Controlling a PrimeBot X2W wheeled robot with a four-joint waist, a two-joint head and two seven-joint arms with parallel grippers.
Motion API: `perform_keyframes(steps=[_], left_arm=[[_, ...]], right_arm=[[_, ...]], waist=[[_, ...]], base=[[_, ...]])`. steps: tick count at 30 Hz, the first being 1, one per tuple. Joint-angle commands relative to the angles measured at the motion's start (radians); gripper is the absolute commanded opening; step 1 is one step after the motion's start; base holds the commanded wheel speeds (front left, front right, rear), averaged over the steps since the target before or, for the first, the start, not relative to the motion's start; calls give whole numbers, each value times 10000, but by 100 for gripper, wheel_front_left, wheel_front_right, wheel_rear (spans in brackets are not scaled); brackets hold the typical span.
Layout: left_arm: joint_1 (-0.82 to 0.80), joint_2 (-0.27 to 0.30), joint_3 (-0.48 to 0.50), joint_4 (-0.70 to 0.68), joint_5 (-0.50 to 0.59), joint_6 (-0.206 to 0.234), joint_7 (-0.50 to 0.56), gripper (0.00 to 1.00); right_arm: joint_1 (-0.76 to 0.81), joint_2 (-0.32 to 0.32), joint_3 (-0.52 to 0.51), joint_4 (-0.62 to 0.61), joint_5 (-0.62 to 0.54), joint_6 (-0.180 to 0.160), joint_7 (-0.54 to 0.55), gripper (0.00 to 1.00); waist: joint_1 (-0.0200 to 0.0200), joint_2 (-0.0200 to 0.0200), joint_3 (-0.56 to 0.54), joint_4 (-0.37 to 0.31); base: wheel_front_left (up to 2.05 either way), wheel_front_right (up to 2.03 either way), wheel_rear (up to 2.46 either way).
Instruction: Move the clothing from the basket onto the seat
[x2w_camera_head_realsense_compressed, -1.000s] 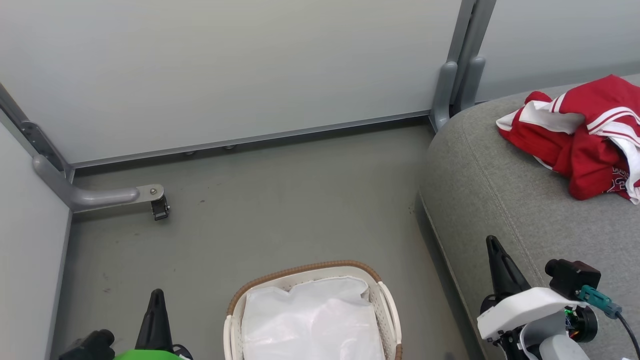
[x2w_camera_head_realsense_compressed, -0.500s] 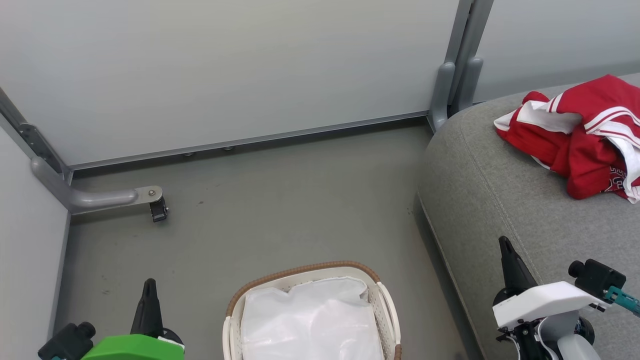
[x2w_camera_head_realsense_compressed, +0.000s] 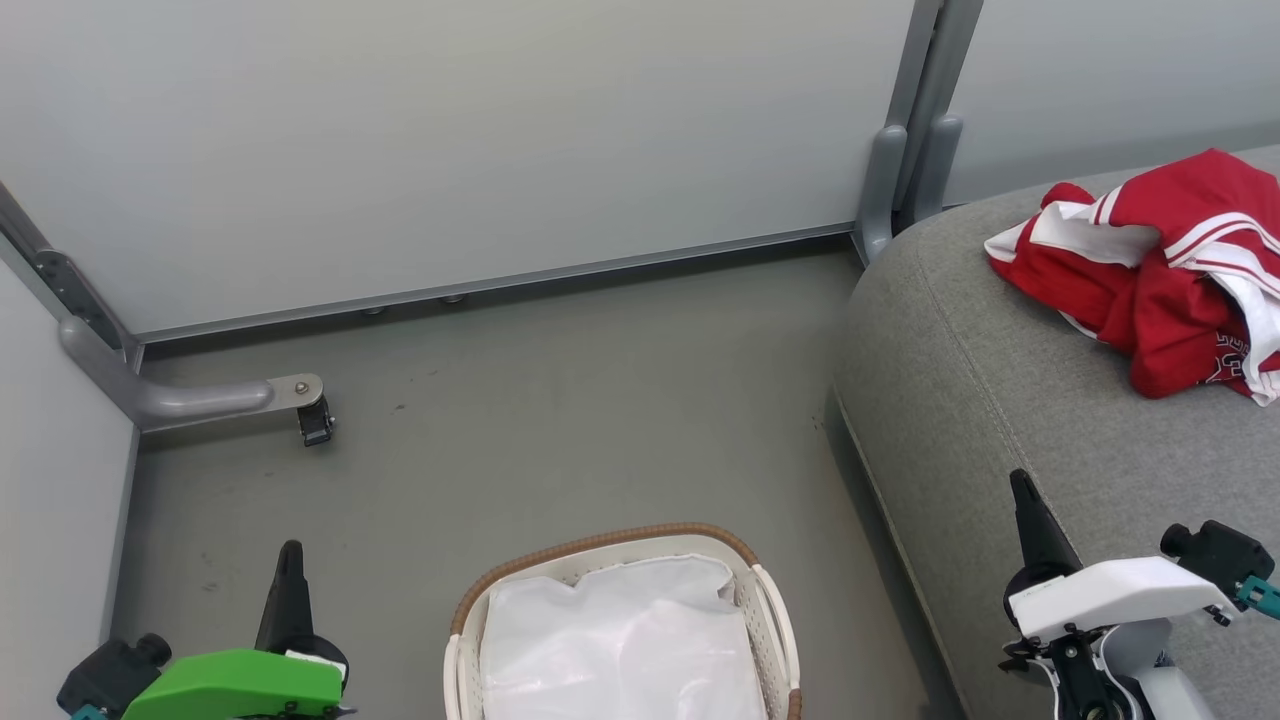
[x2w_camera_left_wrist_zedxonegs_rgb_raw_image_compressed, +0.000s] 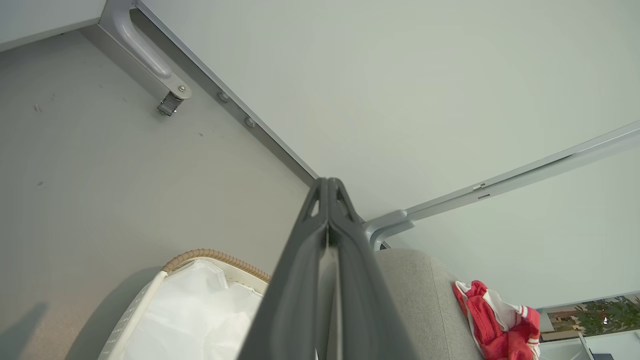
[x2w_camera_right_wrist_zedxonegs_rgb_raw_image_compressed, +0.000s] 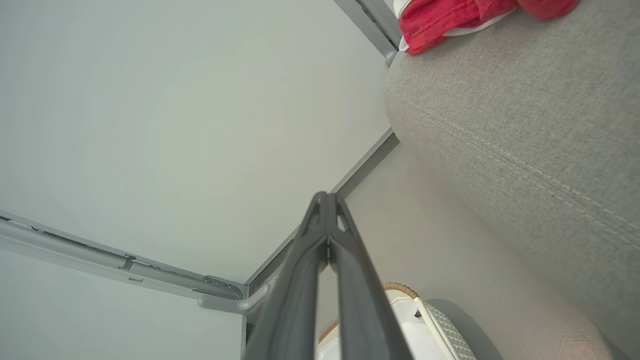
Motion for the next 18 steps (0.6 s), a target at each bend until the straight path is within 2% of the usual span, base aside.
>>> perform_keyframes(steps=[1,18], left_arm=[[-290,53,67,-68,-291,-85,70,0],[-588,56,289,-33,-1908,-163,550,0]], right_arm=[[-168,-77,-66,-139,314,-6,78,0],[-190,-83,-327,-188,2155,-7,560,0]], waist=[[0,0,-2,-3],[0,0,-26,-49]], base=[[0,0,0],[0,0,0]])
